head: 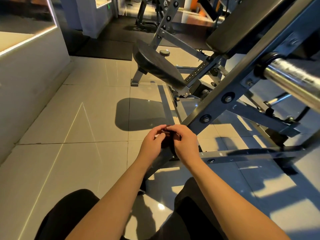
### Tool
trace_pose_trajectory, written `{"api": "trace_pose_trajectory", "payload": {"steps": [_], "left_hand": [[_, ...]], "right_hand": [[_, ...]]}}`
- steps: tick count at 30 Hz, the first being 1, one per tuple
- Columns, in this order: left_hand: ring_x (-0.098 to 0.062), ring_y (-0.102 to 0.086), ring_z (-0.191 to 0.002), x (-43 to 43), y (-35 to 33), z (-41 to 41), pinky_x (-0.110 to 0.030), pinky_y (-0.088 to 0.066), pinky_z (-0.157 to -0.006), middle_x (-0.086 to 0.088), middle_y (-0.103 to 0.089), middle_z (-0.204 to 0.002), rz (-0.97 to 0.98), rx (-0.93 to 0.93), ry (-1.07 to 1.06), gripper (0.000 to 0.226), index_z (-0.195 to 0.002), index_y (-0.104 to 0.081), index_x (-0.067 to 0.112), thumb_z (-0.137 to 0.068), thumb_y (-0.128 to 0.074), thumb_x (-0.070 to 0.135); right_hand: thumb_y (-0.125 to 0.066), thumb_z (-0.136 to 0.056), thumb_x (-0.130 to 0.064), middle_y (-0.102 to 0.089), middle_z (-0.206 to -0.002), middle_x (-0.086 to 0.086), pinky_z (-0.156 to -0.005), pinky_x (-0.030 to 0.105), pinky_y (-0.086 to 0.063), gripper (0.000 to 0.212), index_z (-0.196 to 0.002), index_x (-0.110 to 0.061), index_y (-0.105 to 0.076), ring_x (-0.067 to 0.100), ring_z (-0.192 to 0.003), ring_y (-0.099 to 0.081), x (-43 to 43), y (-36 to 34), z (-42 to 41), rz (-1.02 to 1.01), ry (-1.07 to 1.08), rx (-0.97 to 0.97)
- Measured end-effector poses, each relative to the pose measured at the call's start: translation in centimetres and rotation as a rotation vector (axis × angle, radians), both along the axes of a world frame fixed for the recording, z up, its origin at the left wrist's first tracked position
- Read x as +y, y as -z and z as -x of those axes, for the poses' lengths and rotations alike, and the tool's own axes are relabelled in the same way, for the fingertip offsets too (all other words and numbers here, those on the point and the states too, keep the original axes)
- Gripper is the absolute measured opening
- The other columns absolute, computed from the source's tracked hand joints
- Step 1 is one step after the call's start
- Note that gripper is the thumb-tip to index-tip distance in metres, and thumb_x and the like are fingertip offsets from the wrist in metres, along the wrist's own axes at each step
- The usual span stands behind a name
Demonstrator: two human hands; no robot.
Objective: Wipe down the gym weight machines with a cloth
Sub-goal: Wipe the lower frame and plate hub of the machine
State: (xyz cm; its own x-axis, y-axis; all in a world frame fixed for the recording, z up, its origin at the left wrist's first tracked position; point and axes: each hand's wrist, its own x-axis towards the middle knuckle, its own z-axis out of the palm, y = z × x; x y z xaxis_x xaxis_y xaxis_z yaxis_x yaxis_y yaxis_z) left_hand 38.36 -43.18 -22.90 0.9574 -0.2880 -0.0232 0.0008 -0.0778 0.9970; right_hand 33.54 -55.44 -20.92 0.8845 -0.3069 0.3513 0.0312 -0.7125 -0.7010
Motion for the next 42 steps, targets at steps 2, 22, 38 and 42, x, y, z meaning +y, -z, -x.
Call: {"api": "trace_pose_trajectory", "payload": {"steps": [2,22,38,42], "left_hand": [[-0.012,-0.046,-0.131,-0.9,0.6,-0.7,-0.033,-0.042,-0.109,0.007,-0.051,-0.144,-0.141,-0.089,-0.010,0.035,-0.140,-0.055,0.033,-0.108,-0.044,0.024],[-0.010,-0.047,-0.135,-1.2,10.2,0.3,-0.037,-0.037,-0.117,0.011,-0.055,-0.144,-0.005,0.186,0.071,0.043,-0.147,-0.048,0.034,-0.108,-0.032,0.045],[-0.012,-0.055,-0.128,1.6,17.1,-1.1,-0.040,-0.044,-0.112,0.007,-0.062,-0.137,-0.149,0.273,0.025,0.041,-0.144,-0.053,0.029,-0.109,-0.033,0.034],[-0.011,-0.054,-0.130,2.1,17.8,-0.8,-0.043,-0.043,-0.113,0.009,-0.063,-0.136,-0.079,0.299,-0.027,0.040,-0.143,-0.055,0.030,-0.108,-0.036,0.038]], "right_hand": [[-0.065,-0.092,0.004,-0.065,-0.129,0.004,-0.106,0.033,-0.050,0.037,-0.124,-0.015,-0.071,0.018,-0.121,-0.057,-1.2,-0.8,-0.4,0.184,0.076,-0.101],[-0.085,-0.073,-0.008,-0.063,-0.128,0.000,-0.094,0.041,-0.028,0.050,-0.120,-0.019,-0.071,0.025,-0.124,-0.052,-2.5,6.3,-2.3,0.709,0.123,-0.013],[-0.069,-0.089,-0.014,-0.051,-0.146,-0.001,-0.101,0.050,-0.020,0.040,-0.129,-0.019,-0.065,0.020,-0.152,-0.024,3.2,14.0,-3.0,0.781,-0.087,0.414],[-0.068,-0.087,-0.010,-0.048,-0.148,0.002,-0.104,0.053,-0.019,0.051,-0.137,-0.016,-0.057,0.020,-0.154,-0.017,1.9,12.2,-4.0,0.799,0.013,0.366]]}}
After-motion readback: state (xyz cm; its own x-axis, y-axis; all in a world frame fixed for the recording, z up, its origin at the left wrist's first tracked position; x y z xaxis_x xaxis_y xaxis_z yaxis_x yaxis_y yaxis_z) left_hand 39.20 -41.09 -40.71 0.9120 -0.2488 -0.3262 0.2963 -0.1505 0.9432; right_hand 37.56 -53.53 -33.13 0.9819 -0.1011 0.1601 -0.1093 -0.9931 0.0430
